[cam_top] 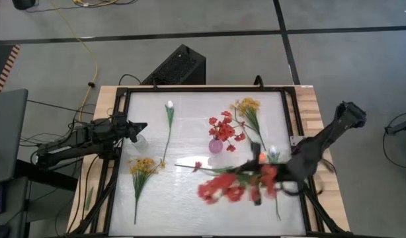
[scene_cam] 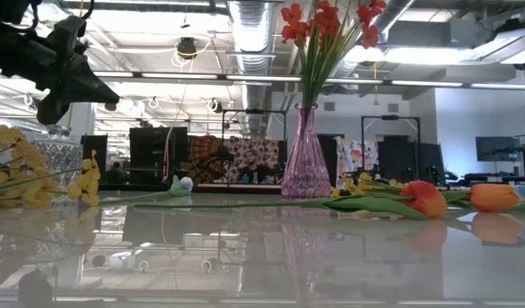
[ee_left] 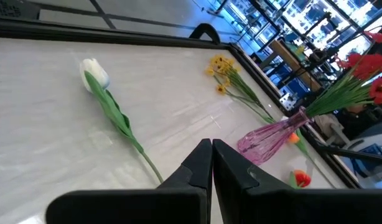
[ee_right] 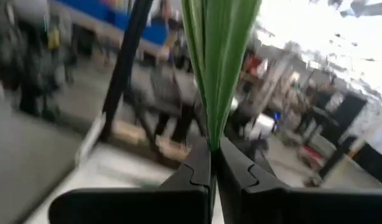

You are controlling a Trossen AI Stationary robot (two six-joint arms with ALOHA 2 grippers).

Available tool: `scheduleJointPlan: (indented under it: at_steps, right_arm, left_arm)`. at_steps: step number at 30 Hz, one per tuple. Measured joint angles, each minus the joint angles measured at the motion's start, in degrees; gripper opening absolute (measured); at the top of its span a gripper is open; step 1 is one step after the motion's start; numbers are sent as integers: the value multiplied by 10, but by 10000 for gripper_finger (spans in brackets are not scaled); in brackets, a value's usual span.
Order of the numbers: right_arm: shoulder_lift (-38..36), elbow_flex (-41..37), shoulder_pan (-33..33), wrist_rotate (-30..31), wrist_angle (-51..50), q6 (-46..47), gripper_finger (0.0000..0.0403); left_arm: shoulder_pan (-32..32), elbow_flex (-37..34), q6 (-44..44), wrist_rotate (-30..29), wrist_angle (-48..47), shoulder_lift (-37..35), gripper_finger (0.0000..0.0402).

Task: Sort flowers into vase by color
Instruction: Put the orange flowers into the violet vase

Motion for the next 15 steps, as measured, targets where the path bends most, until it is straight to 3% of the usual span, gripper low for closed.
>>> scheduleJointPlan:
  at_steps: [5,15]
  right_arm:
    - [80,0,-21,64,-2,39,32]
    - [194,-1,-132,83,43,3,30]
  left_arm:
    - [0,0,0,-13,0,0,0]
    - [0,0,-1,-16,0,0,0]
